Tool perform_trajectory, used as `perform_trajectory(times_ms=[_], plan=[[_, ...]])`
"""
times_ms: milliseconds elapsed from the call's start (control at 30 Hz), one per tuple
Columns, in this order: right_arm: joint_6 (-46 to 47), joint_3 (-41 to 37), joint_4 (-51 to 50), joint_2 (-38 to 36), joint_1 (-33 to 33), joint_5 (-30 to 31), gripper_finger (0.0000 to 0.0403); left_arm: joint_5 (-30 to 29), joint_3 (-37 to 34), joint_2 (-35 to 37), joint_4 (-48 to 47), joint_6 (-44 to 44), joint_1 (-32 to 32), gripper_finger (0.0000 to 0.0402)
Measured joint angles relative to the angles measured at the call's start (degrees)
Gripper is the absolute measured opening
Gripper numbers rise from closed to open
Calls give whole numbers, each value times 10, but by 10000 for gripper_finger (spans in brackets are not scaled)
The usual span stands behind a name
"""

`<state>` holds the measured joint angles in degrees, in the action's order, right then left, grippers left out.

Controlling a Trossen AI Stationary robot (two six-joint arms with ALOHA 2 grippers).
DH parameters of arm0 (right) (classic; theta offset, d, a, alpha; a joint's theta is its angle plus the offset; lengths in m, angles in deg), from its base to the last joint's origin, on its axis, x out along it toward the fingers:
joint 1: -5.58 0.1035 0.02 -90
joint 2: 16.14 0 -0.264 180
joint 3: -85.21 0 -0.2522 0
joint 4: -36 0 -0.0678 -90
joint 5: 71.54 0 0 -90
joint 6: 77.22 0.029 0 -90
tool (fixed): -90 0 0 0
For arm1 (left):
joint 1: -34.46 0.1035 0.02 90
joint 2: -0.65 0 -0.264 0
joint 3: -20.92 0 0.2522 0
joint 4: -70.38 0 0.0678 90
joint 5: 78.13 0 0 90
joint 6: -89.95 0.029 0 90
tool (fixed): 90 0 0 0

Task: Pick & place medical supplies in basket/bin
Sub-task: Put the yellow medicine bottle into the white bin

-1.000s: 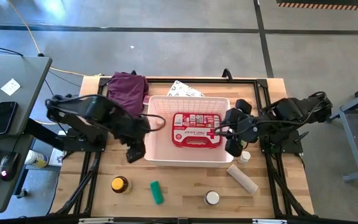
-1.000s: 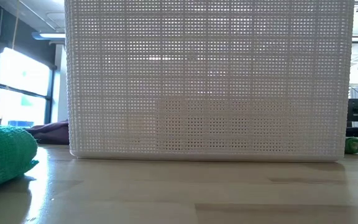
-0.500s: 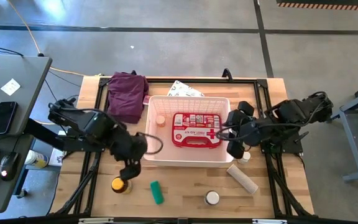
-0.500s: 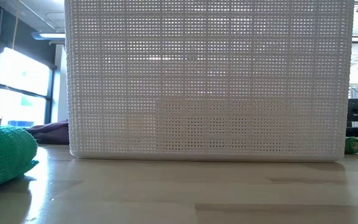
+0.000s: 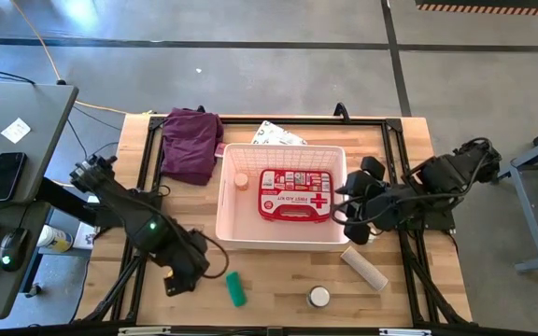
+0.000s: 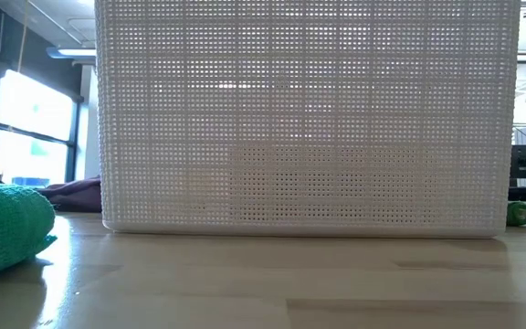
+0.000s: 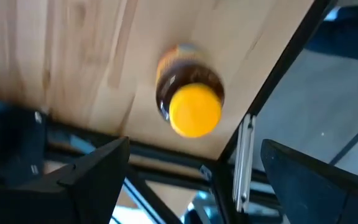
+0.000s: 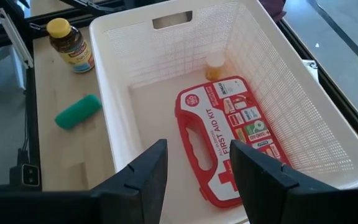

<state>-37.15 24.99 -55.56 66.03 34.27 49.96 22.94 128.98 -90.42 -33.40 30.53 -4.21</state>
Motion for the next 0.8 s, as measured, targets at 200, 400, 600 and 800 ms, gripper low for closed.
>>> perform_trajectory(times_ms=[200, 400, 600, 800], plan=[[-5, 0, 0, 0, -2, 3, 165, 37, -48, 0, 0, -89, -3, 393], [-5, 0, 0, 0, -2, 5, 165, 71, -80, 0, 39, -116, -4, 393], [1, 0, 0, 0, -2, -1, 165, 78, -89, 0, 86, -136, -4, 392], [2, 0, 1, 0, -2, -1, 165, 40, -95, 0, 83, -169, -3, 392]])
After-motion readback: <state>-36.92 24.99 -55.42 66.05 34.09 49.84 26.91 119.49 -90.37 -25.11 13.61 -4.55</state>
